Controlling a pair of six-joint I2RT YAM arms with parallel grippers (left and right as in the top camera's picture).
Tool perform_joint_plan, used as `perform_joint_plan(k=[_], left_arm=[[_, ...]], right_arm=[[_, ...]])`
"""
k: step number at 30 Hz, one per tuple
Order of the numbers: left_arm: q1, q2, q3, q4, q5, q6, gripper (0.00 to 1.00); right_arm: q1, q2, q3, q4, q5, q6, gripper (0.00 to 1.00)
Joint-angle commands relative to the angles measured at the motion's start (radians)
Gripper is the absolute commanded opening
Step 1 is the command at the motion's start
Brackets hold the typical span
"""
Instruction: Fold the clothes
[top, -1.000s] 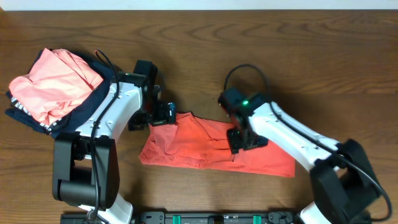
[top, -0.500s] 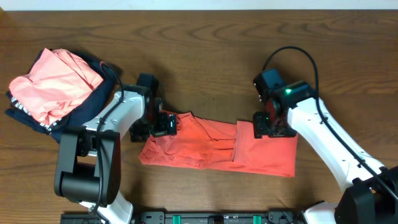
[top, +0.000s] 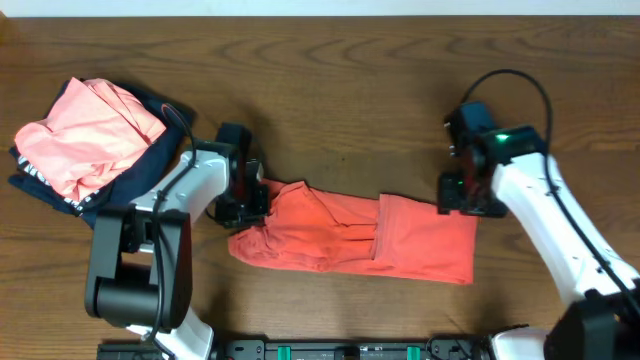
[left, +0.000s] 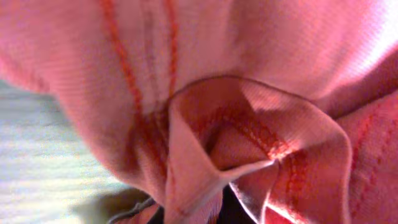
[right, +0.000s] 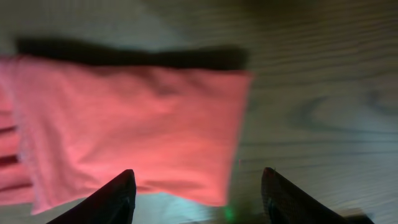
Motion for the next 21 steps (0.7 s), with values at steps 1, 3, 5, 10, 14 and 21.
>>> perform_joint_plan(k=[1, 3, 5, 10, 14, 21], left_arm=[[0.077, 0.013, 0.142, -0.07, -0.074, 0.024, 0.06], [0.118, 0.013, 0.224, -0.132, -0.074, 0.023, 0.06], [0.156, 0.012, 0.311, -0.206, -0.073, 0.016, 0.06], [0.15, -0.011, 0.439, -0.377, 0.0, 0.013, 0.06], [0.042, -0.055, 0.44, -0.428, 0.137, 0.01, 0.06], [-0.312, -0.071, 0.44, -0.354, 0.156, -0.109, 0.06]], right_arm=[[-0.083, -0.066, 0.016, -0.004, 0.032, -0.081, 0.63], [-0.135, -0.088, 0.016, -0.008, 0.032, -0.109, 0.64], [-0.19, -0.105, 0.016, -0.015, 0.032, -0.132, 0.67], [-0.3, -0.114, 0.016, -0.019, 0.031, -0.176, 0.68], [-0.331, -0.114, 0.016, -0.018, 0.01, -0.18, 0.68], [-0.332, -0.114, 0.016, -0.019, 0.008, -0.183, 0.67]])
